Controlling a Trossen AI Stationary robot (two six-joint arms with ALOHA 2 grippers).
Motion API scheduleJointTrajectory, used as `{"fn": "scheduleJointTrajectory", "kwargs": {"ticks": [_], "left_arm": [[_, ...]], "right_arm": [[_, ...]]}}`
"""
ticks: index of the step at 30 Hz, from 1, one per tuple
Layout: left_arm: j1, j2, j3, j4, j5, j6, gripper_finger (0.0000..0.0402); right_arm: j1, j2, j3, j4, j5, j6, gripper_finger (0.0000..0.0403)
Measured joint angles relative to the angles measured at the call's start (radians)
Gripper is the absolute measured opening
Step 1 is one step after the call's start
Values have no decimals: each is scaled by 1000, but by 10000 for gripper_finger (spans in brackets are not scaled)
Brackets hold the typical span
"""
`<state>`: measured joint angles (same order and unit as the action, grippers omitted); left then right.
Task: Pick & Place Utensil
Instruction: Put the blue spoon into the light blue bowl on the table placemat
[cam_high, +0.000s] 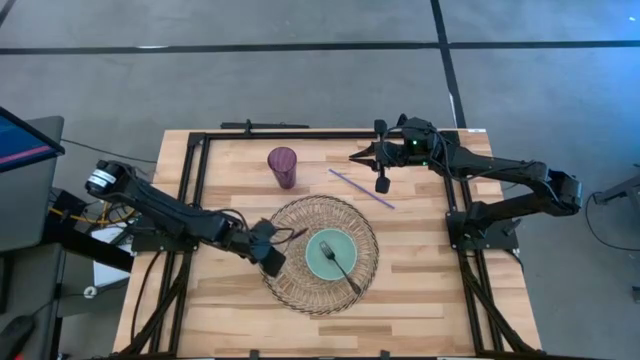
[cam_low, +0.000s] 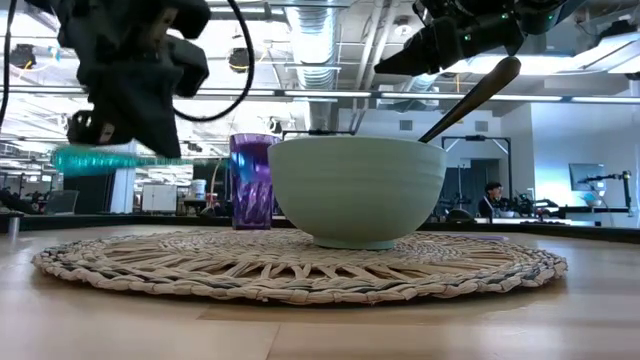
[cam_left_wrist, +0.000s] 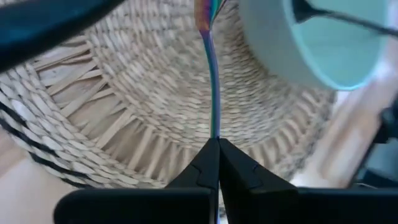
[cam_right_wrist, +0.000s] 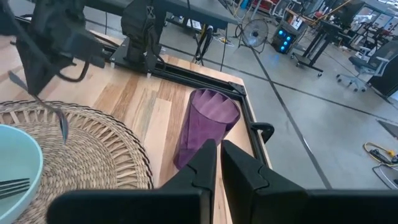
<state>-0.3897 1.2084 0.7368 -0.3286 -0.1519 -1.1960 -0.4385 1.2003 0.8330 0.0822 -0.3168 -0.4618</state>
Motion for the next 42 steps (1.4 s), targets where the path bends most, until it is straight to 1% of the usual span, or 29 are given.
{"fn": "scheduleJointTrajectory", "kwargs": {"ticks": [3,7,9,11,14,16,20,23,26,30,33,38,42], "left_arm": [[-1,-41,0,3,26,-47,3],[-3,-90,0,17,30,-76,3],[-3,-101,0,63,30,-76,3],[-1,-101,0,144,30,-71,3],[-1,-78,1,306,30,-61,3],[-1,-55,1,382,30,-60,3],[12,-6,1,414,55,-74,4],[41,36,1,446,89,-120,4],[74,74,1,529,155,-140,4],[108,126,1,602,229,-238,4],[119,164,1,629,267,-343,4],[117,205,1,670,307,-506,4],[118,213,1,684,325,-617,4]], "right_arm": [[0,0,0,0,0,0,17],[0,0,0,0,0,0,17],[0,0,0,0,0,7,17],[0,0,0,-1,0,24,17],[1,1,0,-3,0,46,17],[9,16,0,-1,-3,55,17],[42,33,1,-57,-25,55,17],[79,48,-2,-145,-27,53,17],[128,75,-1,-154,-27,48,12],[209,137,-1,-161,-27,59,2],[261,179,0,-150,-27,46,2],[327,243,-1,-140,-27,37,1],[362,296,-1,-122,-27,36,1]]}}
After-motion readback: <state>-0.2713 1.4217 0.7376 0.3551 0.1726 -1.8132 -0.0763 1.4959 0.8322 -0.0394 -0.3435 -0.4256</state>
